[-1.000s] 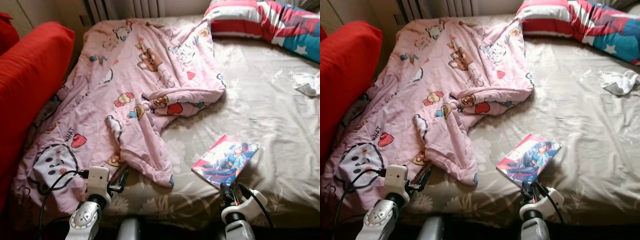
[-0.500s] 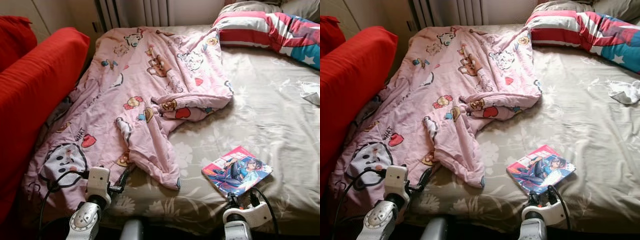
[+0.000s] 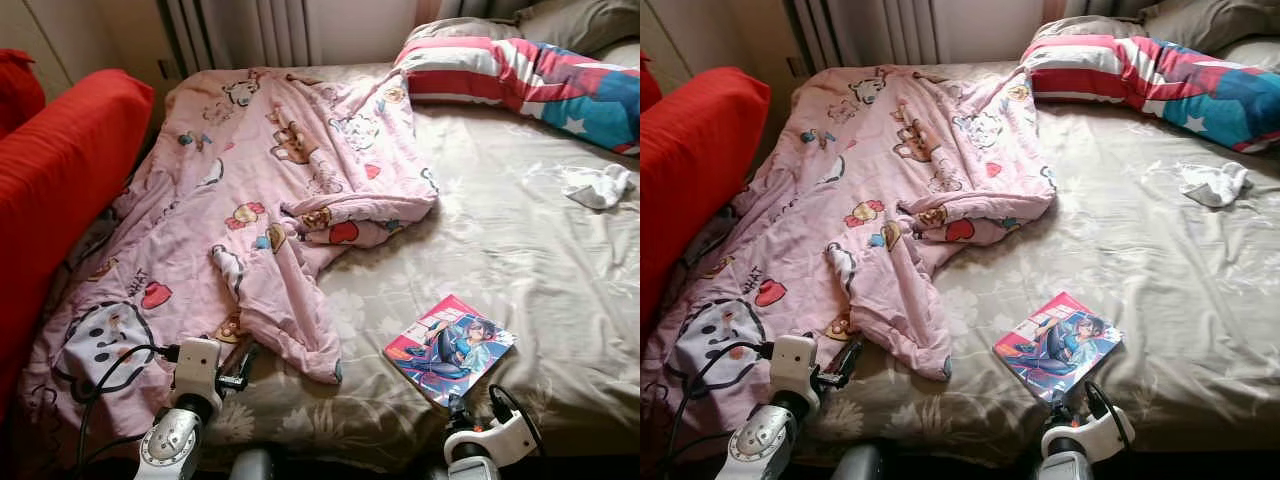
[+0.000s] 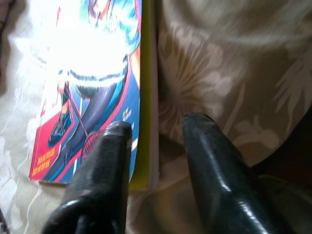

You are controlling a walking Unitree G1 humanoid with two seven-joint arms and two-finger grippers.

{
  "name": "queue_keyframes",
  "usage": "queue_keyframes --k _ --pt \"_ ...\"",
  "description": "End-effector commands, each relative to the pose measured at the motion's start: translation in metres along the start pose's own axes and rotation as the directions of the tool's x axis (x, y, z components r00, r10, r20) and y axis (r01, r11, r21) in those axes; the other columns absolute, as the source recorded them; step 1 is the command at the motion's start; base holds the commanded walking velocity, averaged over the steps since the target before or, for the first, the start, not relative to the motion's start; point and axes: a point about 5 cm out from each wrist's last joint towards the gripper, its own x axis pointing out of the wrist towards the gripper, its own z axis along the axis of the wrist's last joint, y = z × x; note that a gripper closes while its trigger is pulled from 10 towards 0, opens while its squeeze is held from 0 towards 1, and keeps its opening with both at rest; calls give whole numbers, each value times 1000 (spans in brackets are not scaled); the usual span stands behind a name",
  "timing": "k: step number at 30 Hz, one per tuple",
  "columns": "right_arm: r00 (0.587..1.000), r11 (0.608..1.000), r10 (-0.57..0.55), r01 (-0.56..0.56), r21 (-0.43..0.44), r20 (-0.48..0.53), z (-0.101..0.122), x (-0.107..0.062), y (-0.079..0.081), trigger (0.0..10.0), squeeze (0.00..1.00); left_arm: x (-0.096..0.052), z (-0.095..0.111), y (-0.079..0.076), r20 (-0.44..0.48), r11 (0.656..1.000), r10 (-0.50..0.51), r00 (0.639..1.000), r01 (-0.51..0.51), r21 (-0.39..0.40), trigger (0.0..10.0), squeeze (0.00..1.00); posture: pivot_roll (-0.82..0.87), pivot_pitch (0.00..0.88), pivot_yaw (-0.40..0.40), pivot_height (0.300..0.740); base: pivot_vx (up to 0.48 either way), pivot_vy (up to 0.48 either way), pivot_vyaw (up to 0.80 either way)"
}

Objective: Clean up the room

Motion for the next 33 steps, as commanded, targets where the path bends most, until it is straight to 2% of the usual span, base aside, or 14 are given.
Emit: queue_keyframes --k 1,9,10,11,12,17,18,22,23,24,25,27,28,33 --pt "1000 1000 -14 14 -6 6 -1 -3 -5 10000 0 -5 -8 4 -31 1000 9 999 -9 10 10000 0 29 190 35 605 0 0 0" --pt "995 1000 -4 3 18 96 16 -2 -9 10000 0 -5 -8 3 -31 1000 3 1000 -2 22 10000 0 26 193 42 605 0 0 0" --pt "996 1000 3 -4 12 94 17 -1 -8 10000 286 -5 -8 3 -32 1000 2 1000 -1 22 10000 0 28 194 44 605 0 0 0" --pt "996 1000 8 -8 8 92 17 0 -8 10000 286 -5 -8 3 -32 1000 1 999 -1 23 10000 0 29 195 45 605 0 0 0" --pt "996 1000 9 -10 8 92 19 1 -7 10000 741 -5 -8 3 -31 1000 1 1000 0 24 10000 0 30 196 47 605 0 0 0" --pt "997 1000 12 -13 5 78 23 6 -4 10000 678 -5 -8 4 -31 1000 -3 1000 4 30 10000 0 35 199 53 605 0 0 0" --pt "997 1000 18 -19 6 70 23 8 -2 10000 78 -5 -8 4 -31 999 -4 1000 5 31 10000 0 38 201 55 605 0 0 0" --pt "998 997 29 -33 66 50 25 15 8 10000 20 -7 -7 6 -32 999 -9 999 10 44 10000 0 53 210 64 605 0 0 0" --pt "998 997 36 -39 70 46 25 15 10 10000 682 -7 -7 6 -32 999 -9 999 10 47 10000 0 56 213 66 605 0 0 0" --pt "998 997 40 -43 71 40 24 16 12 10000 906 -8 -7 7 -32 999 -9 999 10 48 10000 0 60 215 68 605 0 0 0" --pt "999 997 41 -43 71 34 23 17 13 10000 922 -8 -6 7 -33 999 -9 999 10 50 10000 0 61 215 70 605 0 0 0" --pt "999 997 38 -40 70 26 23 17 14 10000 867 -9 -6 7 -33 999 -10 999 11 53 10000 0 66 217 73 605 0 0 0" --pt "999 997 33 -34 70 17 22 18 15 10000 0 -9 -6 8 -34 998 -11 999 13 57 10000 0 73 222 78 605 0 0 0" --pt "1000 996 13 -14 89 9 21 19 15 10000 0 -13 -6 11 -38 997 -18 999 21 76 10000 0 91 234 89 605 0 0 0"
